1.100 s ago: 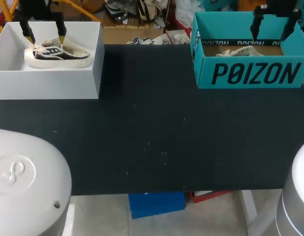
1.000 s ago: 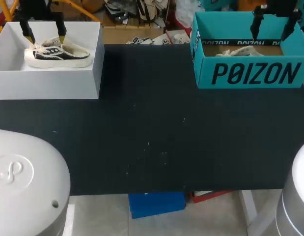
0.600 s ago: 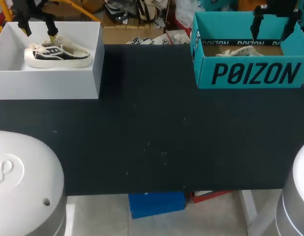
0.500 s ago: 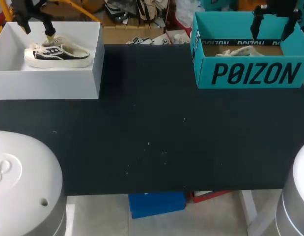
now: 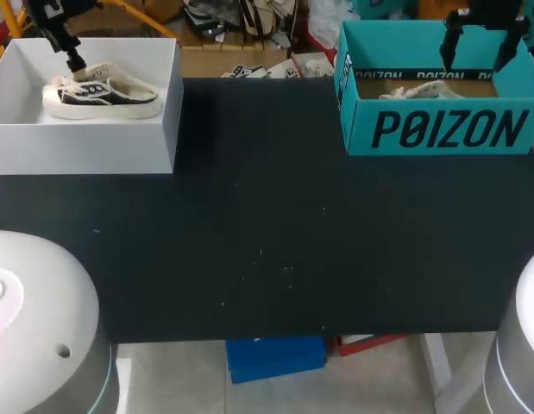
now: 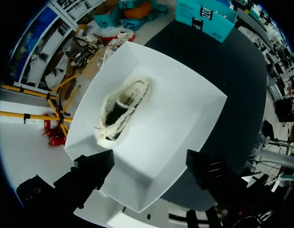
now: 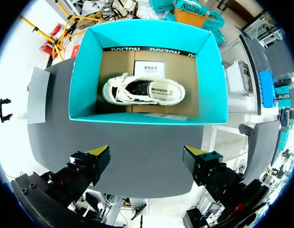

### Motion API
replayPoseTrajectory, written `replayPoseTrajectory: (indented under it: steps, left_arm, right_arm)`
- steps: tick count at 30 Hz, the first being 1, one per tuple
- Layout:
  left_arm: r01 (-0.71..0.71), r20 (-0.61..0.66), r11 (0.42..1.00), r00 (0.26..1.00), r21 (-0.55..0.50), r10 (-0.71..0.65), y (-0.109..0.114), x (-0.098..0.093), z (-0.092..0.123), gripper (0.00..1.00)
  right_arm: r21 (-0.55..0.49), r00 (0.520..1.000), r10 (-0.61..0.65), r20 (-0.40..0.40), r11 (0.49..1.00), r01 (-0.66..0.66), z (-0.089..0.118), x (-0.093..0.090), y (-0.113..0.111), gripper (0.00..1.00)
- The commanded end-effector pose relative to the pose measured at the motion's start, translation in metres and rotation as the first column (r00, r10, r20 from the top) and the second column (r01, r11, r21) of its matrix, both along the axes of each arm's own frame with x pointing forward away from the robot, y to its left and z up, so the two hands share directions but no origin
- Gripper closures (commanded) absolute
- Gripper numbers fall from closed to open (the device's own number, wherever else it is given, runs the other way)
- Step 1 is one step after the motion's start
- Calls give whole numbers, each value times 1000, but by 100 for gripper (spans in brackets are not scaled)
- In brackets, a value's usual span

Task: Take the shoe out of the shoebox, open the shoe tongue, remove and reinsert the insole, then place the shoe into the shoebox

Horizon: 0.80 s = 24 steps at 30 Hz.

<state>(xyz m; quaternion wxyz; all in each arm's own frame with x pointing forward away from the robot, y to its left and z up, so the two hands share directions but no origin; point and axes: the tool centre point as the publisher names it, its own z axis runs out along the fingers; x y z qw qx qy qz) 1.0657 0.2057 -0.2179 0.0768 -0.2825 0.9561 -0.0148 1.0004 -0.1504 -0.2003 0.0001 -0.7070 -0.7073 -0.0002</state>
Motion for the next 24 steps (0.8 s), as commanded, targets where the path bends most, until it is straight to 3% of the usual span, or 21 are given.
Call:
replayPoseTrajectory:
  steps: [1, 3, 4, 6, 8, 12, 15, 17, 19, 22, 24]
  left_arm:
    - [380, 39, 921, 925, -87, -378, 16, 27, -19, 0]
    - [396, 24, 910, 918, -122, -397, 18, 34, -25, 0]
    - [404, 16, 907, 914, -124, -405, 19, 37, -29, 8]
    - [436, 11, 889, 898, -138, -439, 19, 42, -33, 50]
    - [499, 17, 856, 865, -134, -501, 19, 46, -37, 48]
    - [546, 5, 827, 835, -137, -550, 24, 59, -40, 53]
    - [555, -17, 823, 828, -119, -561, 29, 66, -48, 44]
    - [562, -30, 821, 823, -104, -567, 31, 68, -55, 47]
    - [572, -46, 816, 816, -86, -576, 33, 69, -62, 42]
    - [578, -56, 813, 811, -74, -582, 34, 72, -73, 42]
    - [584, -59, 809, 807, -66, -587, 34, 74, -78, 35]
  right_arm:
    - [0, 1000, 0, 0, 1000, 0, 0, 0, 0, 0]
    - [0, 1000, 0, 0, 1000, 0, 0, 0, 0, 0]
    - [0, 1000, 0, 0, 1000, 0, 0, 0, 0, 0]
    - [0, 1000, 0, 0, 1000, 0, 0, 0, 0, 0]
    - [0, 1000, 0, 0, 1000, 0, 0, 0, 0, 0]
    - [0, 1000, 0, 0, 1000, 0, 0, 0, 0, 0]
    - [0, 1000, 0, 0, 1000, 0, 0, 0, 0, 0]
    - [0, 1000, 0, 0, 1000, 0, 0, 0, 0, 0]
    - [0, 1000, 0, 0, 1000, 0, 0, 0, 0, 0]
    - [0, 1000, 0, 0, 1000, 0, 0, 0, 0, 0]
    - [0, 1000, 0, 0, 1000, 0, 0, 0, 0, 0]
